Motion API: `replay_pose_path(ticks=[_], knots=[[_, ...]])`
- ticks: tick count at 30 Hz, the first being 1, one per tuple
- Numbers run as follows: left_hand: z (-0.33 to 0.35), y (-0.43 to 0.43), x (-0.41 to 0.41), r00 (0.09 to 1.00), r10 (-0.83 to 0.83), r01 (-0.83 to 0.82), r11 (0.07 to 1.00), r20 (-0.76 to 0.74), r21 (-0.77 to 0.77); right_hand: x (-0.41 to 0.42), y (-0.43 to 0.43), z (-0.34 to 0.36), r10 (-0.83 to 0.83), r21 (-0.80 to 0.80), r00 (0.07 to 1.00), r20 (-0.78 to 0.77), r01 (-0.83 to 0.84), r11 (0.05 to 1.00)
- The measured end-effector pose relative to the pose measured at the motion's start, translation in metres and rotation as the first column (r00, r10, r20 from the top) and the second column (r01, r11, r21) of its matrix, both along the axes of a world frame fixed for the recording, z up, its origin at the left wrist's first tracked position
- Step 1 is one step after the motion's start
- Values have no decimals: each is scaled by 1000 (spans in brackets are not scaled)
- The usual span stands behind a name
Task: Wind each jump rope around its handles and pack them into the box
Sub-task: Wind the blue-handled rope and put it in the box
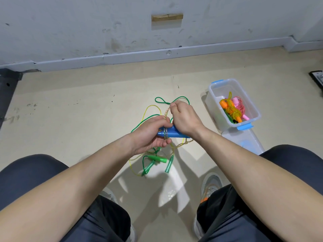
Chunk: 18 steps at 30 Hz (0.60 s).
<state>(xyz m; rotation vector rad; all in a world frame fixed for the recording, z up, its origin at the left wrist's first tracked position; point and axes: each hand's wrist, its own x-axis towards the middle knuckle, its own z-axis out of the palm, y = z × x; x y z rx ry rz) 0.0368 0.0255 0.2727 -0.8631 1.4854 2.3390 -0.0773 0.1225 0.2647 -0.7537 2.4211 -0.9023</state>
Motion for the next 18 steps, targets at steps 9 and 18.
replay_pose_path(ticks=[9,18], knots=[[-3,8,-1,994,104,-103,994,-15,31,1,-1,3,-6,25,998,-70,8,1000],[-24,9,1,996,85,-79,968,15,-240,2,1,0,23,34,999,25,-24,999]])
